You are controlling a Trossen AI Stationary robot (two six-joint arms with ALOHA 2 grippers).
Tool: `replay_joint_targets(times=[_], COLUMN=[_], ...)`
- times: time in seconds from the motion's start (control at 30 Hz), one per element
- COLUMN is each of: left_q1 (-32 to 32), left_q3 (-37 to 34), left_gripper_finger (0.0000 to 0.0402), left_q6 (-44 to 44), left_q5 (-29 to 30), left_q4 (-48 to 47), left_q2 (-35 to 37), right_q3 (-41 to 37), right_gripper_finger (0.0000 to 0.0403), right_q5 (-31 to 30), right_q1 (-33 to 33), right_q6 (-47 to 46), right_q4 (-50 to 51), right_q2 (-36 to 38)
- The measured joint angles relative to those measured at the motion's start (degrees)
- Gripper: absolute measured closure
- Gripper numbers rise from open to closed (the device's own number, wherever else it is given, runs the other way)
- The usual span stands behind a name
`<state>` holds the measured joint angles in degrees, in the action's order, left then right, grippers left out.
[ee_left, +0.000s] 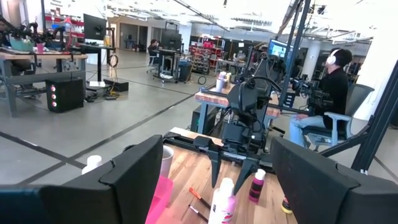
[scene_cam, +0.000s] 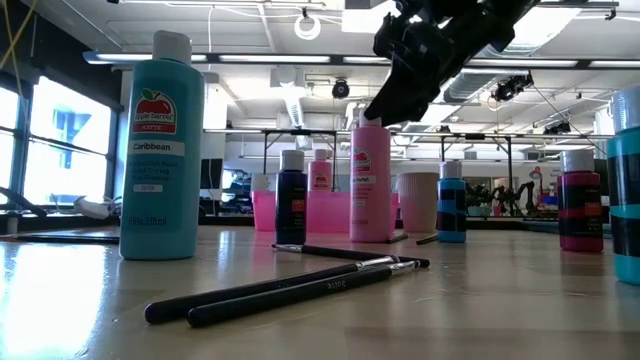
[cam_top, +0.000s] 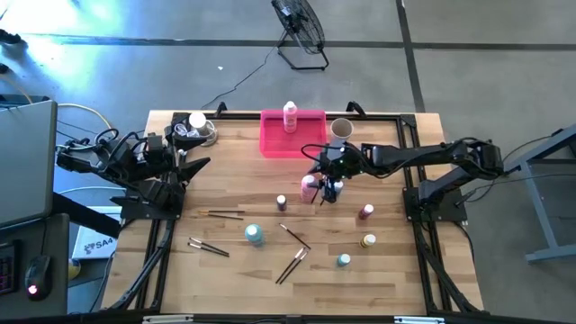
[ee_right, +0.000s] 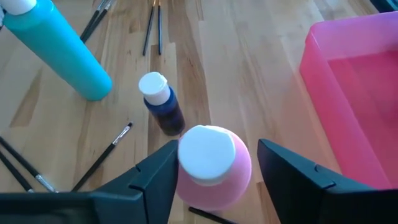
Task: Pick & Place Paint Supplies
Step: Put the big pink paint bottle into the pink bin
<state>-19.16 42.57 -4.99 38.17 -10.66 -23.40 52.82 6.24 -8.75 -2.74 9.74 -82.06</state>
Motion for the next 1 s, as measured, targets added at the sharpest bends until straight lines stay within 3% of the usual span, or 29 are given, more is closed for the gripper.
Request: replay_joint_targets(times=[0.53,1.0], left_q1=[0.0,0.0], left_q3=[0.0,0.0], left_gripper_finger=[0.0108,0.0108], left_q6=[0.2,0.2], left_q5=[0.0,0.0], left_q4=[-0.3,-0.3], left_q2=[0.0,0.0], right_q3=[0.0,0.0], right_gripper_finger=[0.0277,0.0277], right_q5=[-0.3,-0.2], right_q1=[0.0,0.0], right_q6=[0.1,0.1], right_q4=[0.7,0.7], right_q2=[0.0,0.0])
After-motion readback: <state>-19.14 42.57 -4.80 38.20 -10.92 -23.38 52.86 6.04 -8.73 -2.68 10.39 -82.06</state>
